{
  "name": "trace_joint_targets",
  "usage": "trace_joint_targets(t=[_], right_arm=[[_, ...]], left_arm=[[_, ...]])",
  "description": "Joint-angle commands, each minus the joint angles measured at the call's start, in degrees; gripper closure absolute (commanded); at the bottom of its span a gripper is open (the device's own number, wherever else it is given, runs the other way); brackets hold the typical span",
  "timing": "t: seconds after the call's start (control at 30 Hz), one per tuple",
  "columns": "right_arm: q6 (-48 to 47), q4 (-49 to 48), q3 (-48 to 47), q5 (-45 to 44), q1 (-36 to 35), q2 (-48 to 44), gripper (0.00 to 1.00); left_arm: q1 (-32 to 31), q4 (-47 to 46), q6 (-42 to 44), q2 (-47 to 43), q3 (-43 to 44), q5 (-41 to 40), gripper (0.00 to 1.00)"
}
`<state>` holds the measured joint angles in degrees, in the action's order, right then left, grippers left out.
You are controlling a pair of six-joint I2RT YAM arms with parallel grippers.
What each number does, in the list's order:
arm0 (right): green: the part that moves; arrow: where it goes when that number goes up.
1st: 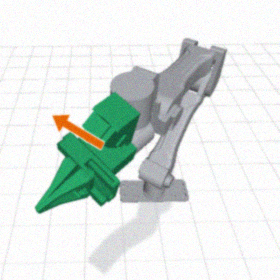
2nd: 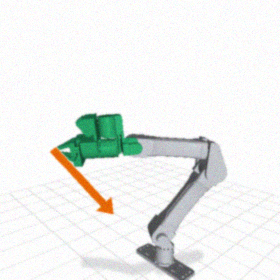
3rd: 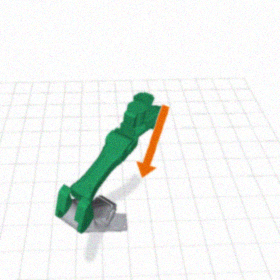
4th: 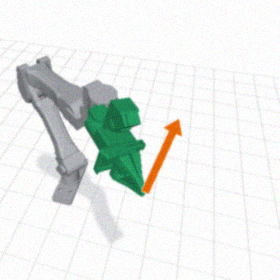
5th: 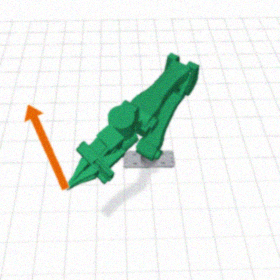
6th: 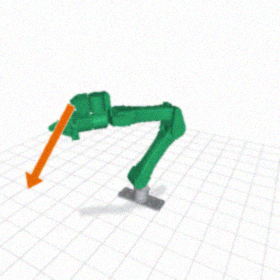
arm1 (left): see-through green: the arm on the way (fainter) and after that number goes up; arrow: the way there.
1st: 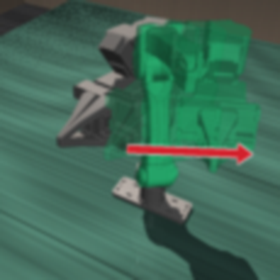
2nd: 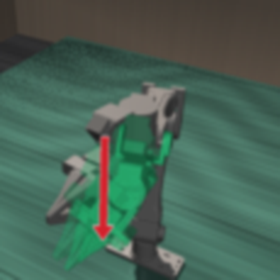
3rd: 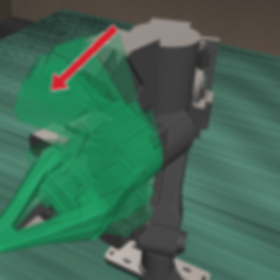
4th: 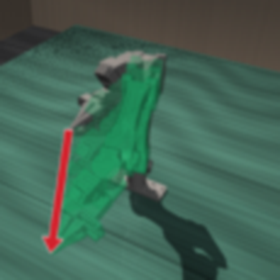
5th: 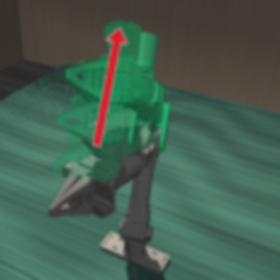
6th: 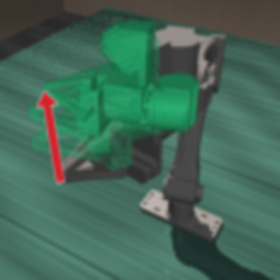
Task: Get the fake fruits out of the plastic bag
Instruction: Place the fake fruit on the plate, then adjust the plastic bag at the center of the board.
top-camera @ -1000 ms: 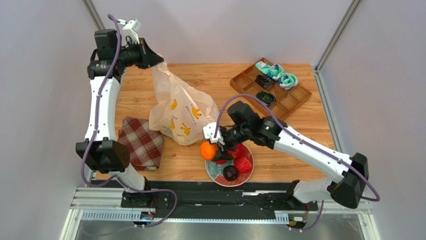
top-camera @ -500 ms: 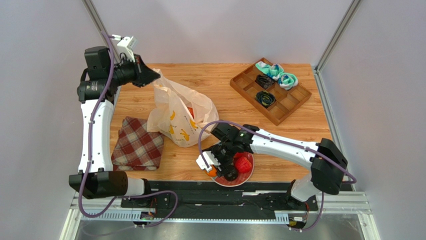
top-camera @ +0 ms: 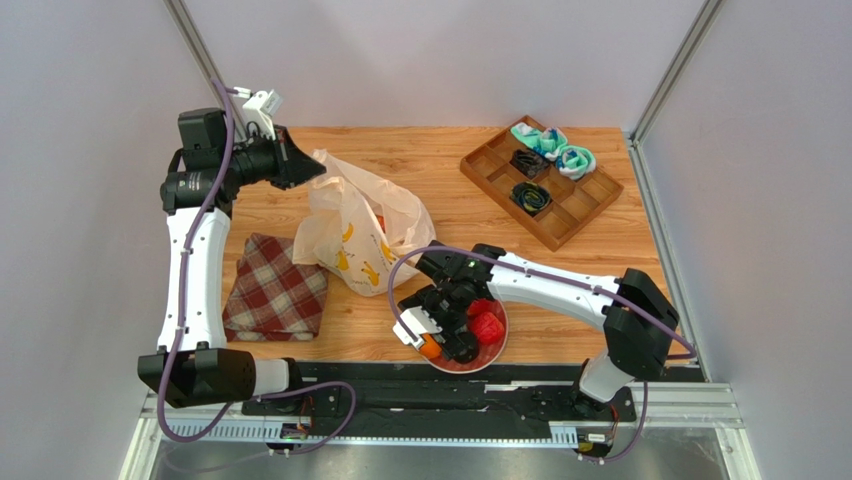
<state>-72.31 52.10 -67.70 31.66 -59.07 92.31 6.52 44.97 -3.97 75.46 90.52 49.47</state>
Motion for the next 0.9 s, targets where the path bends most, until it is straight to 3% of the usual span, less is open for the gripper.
trace_joint_targets(t=[0.0,0.2,0.3,0.37,0.57,0.7,0.77,0.83,0.87], right_arm=[[0.5,1.1,-5.6,-0.5,0.2,-6.3,0.00],[19.3,-4.9,-17.3,-1.7,2.3,-13.6,0.00],[33.8,-15.8,-19.8,-5.2,7.0,-14.9,0.00],[41.7,-25.7,-19.3,-13.7,10.4,-12.7,0.00],[47.3,-28.6,-23.1,-22.5,12.3,-1.4,0.00],[52.9,-29.9,-21.7,-21.8,12.1,4.4,0.00],[52.1,-30.5,-19.9,-27.7,10.7,6.6,0.00],[50.4,-33.1,-18.5,-34.0,10.5,7.8,0.12],[50.1,-33.6,-18.7,-34.6,10.8,8.2,0.23]], left_arm=[[0.2,2.6,-0.4,-4.0,-2.1,3.8,1.00],[0.2,10.7,3.2,-12.5,-8.3,4.2,1.00],[0.2,15.5,5.1,-16.1,-10.7,4.4,1.00],[0.2,18.5,6.3,-18.1,-11.9,4.3,1.00],[0.2,19.7,7.3,-22.0,-15.2,4.2,1.00],[0.2,20.3,7.7,-22.8,-15.8,4.1,1.00],[0.2,20.2,7.7,-23.4,-16.4,3.8,1.00],[0.2,18.5,7.2,-23.5,-16.9,3.6,1.00],[0.2,17.5,7.0,-23.1,-17.2,3.7,1.00]])
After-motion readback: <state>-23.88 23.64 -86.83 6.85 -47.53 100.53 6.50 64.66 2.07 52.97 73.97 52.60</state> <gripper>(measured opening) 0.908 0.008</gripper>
